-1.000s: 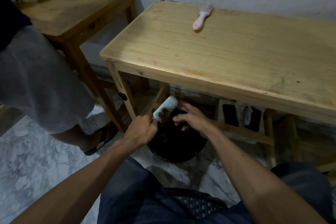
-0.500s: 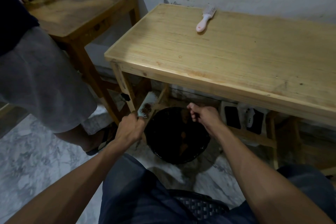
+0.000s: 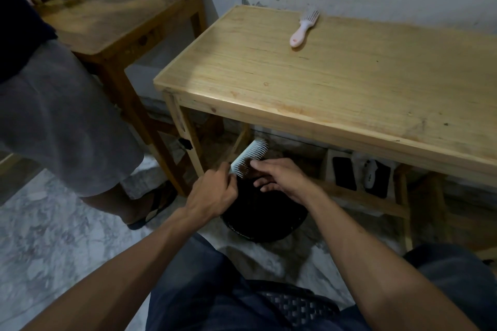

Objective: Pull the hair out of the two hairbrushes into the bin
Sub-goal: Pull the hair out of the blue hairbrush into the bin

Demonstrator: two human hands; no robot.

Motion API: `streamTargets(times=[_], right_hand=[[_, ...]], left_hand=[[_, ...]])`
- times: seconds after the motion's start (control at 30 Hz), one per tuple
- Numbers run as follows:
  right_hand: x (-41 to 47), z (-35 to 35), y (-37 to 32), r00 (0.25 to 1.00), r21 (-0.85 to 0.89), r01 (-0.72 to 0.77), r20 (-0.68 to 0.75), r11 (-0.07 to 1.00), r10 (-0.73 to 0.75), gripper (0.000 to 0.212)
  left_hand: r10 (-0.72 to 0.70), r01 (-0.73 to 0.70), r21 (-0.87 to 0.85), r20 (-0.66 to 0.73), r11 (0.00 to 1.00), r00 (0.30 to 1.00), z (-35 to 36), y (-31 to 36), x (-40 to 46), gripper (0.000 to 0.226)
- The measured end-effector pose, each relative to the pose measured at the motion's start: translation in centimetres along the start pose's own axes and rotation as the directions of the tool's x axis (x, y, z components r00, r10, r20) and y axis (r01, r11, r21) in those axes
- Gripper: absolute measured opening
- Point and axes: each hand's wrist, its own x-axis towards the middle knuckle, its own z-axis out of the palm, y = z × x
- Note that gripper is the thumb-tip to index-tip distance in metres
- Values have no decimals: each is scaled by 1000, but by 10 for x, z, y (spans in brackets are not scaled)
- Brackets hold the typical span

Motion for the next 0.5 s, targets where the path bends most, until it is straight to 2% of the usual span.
streamTargets(times=[0.1,0.23,0.3,0.37,0.43,0.5], right_hand=[[5,-2,4,986,-37,45,-160,998,-51,8],[7,-18,7,933,104,123,-350,987,-80,10],[7,-26,8,905,104,128,-420,986,-73,11],[6,-28,9,910,37,98,-407,994,-75,11],[3,-21,9,938,-83,64,-335,995,-88,9],[2,-10,10,961,-209,56,-254,976,-110,20]], left_hand=[[-22,22,35,-9,999,1000,1,-3,0,14],[-80,81,33,-17,996,997,5,-15,-1,17],[-100,100,23,-13,995,995,7,-21,-1,20],[-95,95,24,1,995,995,9,-23,-1,23],[-83,83,26,7,996,997,12,-21,0,25],[-62,61,39,19,997,998,15,-15,1,23]])
